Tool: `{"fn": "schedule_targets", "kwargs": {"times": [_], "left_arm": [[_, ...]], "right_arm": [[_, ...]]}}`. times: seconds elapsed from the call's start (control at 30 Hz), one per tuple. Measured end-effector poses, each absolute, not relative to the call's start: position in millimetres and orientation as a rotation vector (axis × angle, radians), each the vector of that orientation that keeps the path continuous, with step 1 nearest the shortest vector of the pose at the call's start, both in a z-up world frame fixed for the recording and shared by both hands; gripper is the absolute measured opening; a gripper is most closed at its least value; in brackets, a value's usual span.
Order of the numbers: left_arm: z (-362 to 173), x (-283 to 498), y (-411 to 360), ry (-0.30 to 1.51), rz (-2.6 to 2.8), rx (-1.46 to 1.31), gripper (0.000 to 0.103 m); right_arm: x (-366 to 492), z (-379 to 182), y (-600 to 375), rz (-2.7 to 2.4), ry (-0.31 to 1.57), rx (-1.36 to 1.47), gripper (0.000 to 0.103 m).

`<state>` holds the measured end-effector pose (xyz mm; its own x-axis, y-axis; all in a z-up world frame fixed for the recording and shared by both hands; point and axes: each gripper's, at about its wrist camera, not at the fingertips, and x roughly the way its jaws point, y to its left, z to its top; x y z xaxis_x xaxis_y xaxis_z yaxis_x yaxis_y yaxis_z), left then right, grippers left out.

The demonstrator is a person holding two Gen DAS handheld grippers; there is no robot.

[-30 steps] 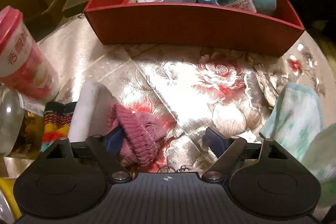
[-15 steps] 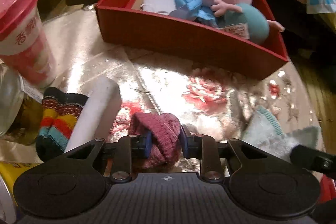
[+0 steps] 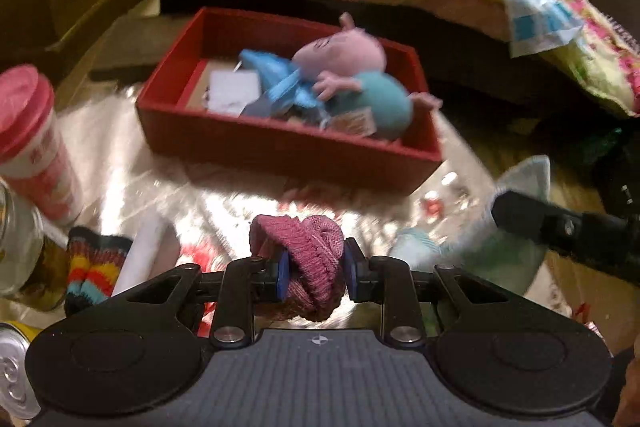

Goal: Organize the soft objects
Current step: 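Lift the pink hat and the cloth and carry both toward the red box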

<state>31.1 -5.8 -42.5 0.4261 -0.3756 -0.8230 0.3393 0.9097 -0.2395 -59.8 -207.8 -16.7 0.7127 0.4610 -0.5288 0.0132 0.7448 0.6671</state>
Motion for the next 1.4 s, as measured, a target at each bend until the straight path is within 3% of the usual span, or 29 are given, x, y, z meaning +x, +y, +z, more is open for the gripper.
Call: {"fn": "schedule_targets", "kwargs": {"times": [0.5, 1.4], "left_arm": [[31, 37, 6, 0.796, -0.44, -0.138, 0.026], [68, 57, -8, 0.668, -0.443, -0.127, 0.028]], "right_arm": [[-52, 60, -203, 0.301, 0.466, 0.646, 0.0], [-20, 107, -192, 0.292, 0.259, 0.511, 0.0]]}}
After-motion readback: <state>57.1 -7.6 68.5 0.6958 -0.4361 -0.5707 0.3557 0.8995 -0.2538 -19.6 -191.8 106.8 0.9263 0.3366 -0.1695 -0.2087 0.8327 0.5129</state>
